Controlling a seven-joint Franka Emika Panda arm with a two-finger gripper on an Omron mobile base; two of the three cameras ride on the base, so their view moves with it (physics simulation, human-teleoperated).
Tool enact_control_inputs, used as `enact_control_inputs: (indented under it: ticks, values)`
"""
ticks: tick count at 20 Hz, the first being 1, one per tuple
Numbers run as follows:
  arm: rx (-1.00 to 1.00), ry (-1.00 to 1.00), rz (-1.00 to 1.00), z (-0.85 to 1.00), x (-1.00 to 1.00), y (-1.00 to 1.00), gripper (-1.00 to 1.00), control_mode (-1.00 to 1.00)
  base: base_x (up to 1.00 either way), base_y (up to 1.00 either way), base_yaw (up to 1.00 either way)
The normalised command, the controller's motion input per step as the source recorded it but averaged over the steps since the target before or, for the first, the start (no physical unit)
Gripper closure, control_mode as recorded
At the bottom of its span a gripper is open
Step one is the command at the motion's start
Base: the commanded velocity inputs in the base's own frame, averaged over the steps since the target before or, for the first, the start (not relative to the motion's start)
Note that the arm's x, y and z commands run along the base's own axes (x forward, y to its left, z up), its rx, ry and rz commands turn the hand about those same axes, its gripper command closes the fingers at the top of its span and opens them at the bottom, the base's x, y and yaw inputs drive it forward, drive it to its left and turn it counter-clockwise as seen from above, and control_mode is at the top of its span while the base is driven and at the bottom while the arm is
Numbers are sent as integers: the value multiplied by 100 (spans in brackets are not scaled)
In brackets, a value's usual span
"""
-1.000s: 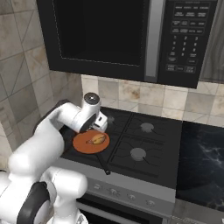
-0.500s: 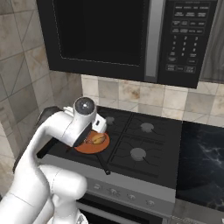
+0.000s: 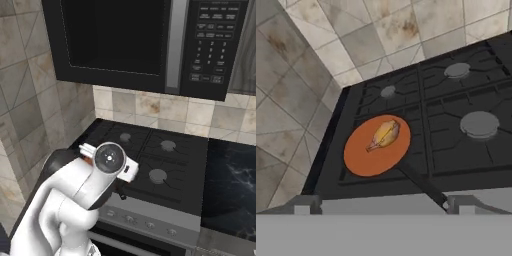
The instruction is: Retrieve the chicken drumstick from the fridge and place it on the saucepan with marinade on the stove.
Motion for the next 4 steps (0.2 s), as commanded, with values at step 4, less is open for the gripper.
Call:
enact_control_inputs:
  ticks: [4]
  values:
    - [0, -8, 0, 27, -100, -91, -100, -100, 0, 0, 0]
